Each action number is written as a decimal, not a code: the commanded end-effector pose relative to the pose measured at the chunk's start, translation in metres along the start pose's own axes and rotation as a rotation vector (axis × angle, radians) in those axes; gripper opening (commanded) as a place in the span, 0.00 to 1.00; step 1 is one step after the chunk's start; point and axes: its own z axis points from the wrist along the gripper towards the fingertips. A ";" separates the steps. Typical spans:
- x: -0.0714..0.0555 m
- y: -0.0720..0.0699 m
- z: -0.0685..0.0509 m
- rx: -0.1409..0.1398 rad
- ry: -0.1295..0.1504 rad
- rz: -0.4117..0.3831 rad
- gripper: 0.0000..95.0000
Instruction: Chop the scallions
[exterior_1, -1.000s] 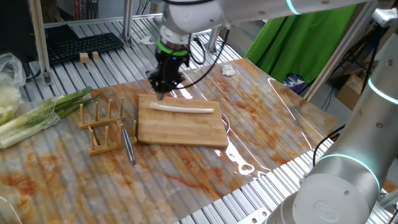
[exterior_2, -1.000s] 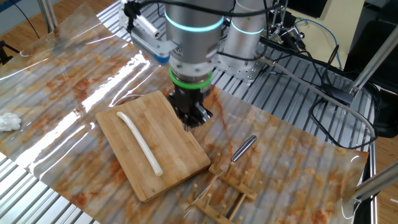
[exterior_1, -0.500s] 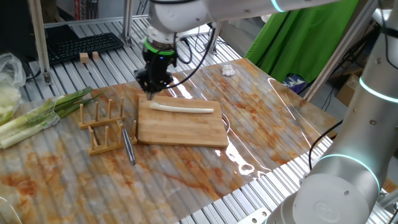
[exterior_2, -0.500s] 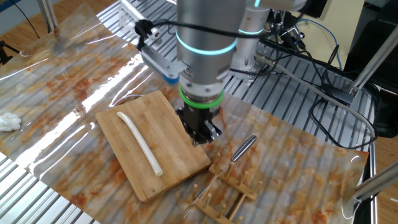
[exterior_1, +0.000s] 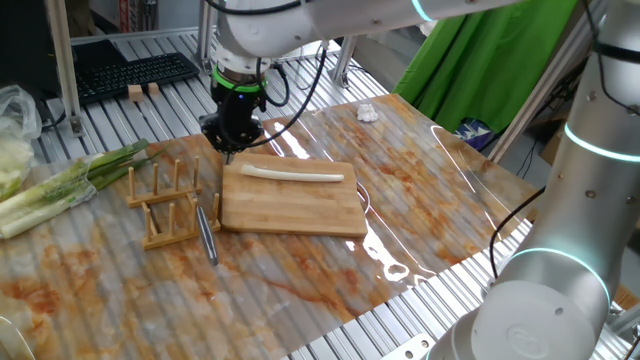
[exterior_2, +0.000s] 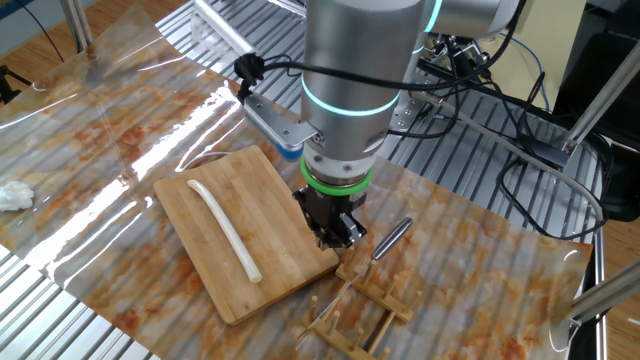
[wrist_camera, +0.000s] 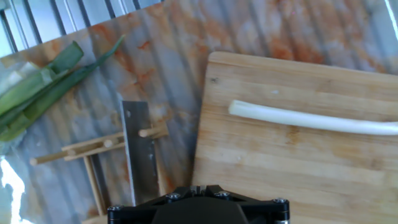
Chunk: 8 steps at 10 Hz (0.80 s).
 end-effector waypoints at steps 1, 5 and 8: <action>-0.002 0.001 0.001 0.003 0.003 -0.004 0.00; -0.003 0.001 0.001 0.036 0.038 -0.009 0.00; -0.003 0.001 0.001 0.058 0.044 -0.031 0.00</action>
